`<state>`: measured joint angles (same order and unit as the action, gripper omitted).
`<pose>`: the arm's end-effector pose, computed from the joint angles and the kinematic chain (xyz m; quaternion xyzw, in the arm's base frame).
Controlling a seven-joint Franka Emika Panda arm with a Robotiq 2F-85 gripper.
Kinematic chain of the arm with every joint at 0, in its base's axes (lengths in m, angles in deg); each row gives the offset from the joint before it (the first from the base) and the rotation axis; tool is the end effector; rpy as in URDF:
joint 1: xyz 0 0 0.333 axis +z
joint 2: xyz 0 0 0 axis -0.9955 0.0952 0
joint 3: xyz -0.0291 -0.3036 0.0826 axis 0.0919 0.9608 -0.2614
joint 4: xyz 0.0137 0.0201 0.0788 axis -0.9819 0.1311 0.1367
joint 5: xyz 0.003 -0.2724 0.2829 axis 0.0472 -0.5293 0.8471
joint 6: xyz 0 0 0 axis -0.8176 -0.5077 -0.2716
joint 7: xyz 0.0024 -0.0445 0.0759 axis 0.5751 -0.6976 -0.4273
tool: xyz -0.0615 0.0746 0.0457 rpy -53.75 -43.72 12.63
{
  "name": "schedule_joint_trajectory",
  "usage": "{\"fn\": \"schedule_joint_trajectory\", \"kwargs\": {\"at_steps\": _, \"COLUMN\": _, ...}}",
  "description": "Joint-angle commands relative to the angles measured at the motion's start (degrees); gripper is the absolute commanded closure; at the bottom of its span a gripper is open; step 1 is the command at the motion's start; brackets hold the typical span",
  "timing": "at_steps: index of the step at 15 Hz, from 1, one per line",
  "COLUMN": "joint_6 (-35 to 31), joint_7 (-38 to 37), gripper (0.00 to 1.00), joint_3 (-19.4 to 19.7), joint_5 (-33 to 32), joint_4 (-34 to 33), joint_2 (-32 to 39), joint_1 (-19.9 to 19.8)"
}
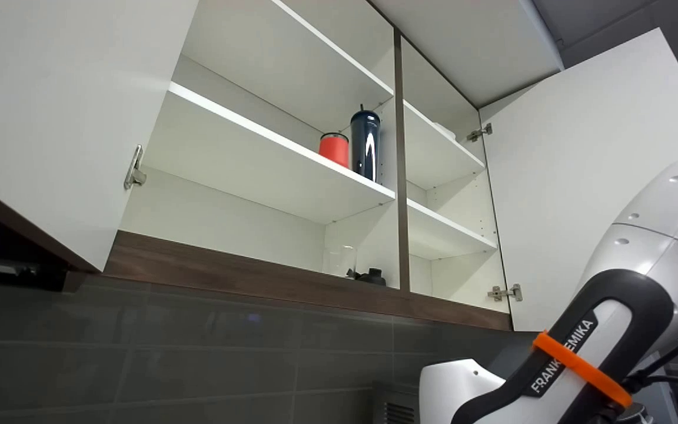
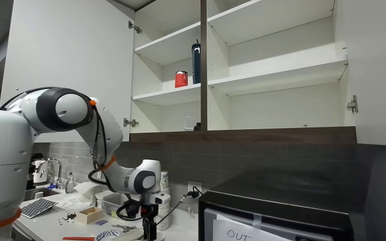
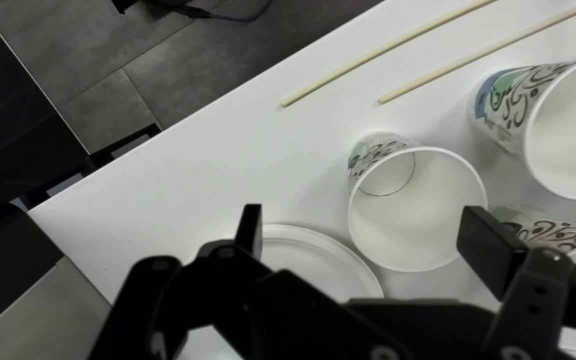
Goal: Move three cups to the left side of the open cabinet
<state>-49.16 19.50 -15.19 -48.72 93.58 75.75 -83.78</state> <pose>0.4879 0.0665 0.3097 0.9700 -0.2423 0.0006 0.0184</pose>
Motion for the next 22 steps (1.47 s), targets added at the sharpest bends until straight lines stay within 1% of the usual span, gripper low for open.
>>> {"fn": "schedule_joint_trajectory", "kwargs": {"at_steps": 1, "joint_6": 0.7, "joint_7": 2.1, "gripper": 0.00, "joint_3": 2.2, "joint_5": 2.8, "joint_4": -3.3, "joint_2": 5.7, "joint_1": 0.8}}
{"fn": "schedule_joint_trajectory", "kwargs": {"at_steps": 7, "joint_6": -0.9, "joint_7": 8.2, "gripper": 0.00, "joint_3": 3.9, "joint_5": 9.8, "joint_4": -4.0, "joint_2": 10.6, "joint_1": 0.8}}
{"fn": "schedule_joint_trajectory", "kwargs": {"at_steps": 8, "joint_6": -1.7, "joint_7": 9.0, "gripper": 0.06, "joint_3": 4.0, "joint_5": 10.9, "joint_4": -4.2, "joint_2": 11.5, "joint_1": 0.8}}
{"fn": "schedule_joint_trajectory", "kwargs": {"at_steps": 10, "joint_6": -2.7, "joint_7": 10.2, "gripper": 0.32, "joint_3": 4.0, "joint_5": 12.5, "joint_4": -4.6, "joint_2": 13.1, "joint_1": 1.0}}
{"fn": "schedule_joint_trajectory", "kwargs": {"at_steps": 11, "joint_6": -3.3, "joint_7": 10.7, "gripper": 0.42, "joint_3": 4.0, "joint_5": 13.1, "joint_4": -4.8, "joint_2": 13.8, "joint_1": 1.1}}
{"fn": "schedule_joint_trajectory", "kwargs": {"at_steps": 15, "joint_6": -6.8, "joint_7": 13.0, "gripper": 0.72, "joint_3": 3.6, "joint_5": 15.9, "joint_4": -5.3, "joint_2": 16.0, "joint_1": 1.3}}
{"fn": "schedule_joint_trajectory", "kwargs": {"at_steps": 18, "joint_6": -7.1, "joint_7": 15.0, "gripper": 0.96, "joint_3": 3.2, "joint_5": 17.9, "joint_4": -6.0, "joint_2": 16.4, "joint_1": 1.4}}
{"fn": "schedule_joint_trajectory", "kwargs": {"at_steps": 19, "joint_6": -6.9, "joint_7": 15.0, "gripper": 0.99, "joint_3": 3.2, "joint_5": 18.2, "joint_4": -6.2, "joint_2": 16.3, "joint_1": 1.6}}
{"fn": "schedule_joint_trajectory", "kwargs": {"at_steps": 22, "joint_6": -5.9, "joint_7": 13.7, "gripper": 1.00, "joint_3": 3.8, "joint_5": 17.4, "joint_4": -6.6, "joint_2": 14.6, "joint_1": 2.4}}
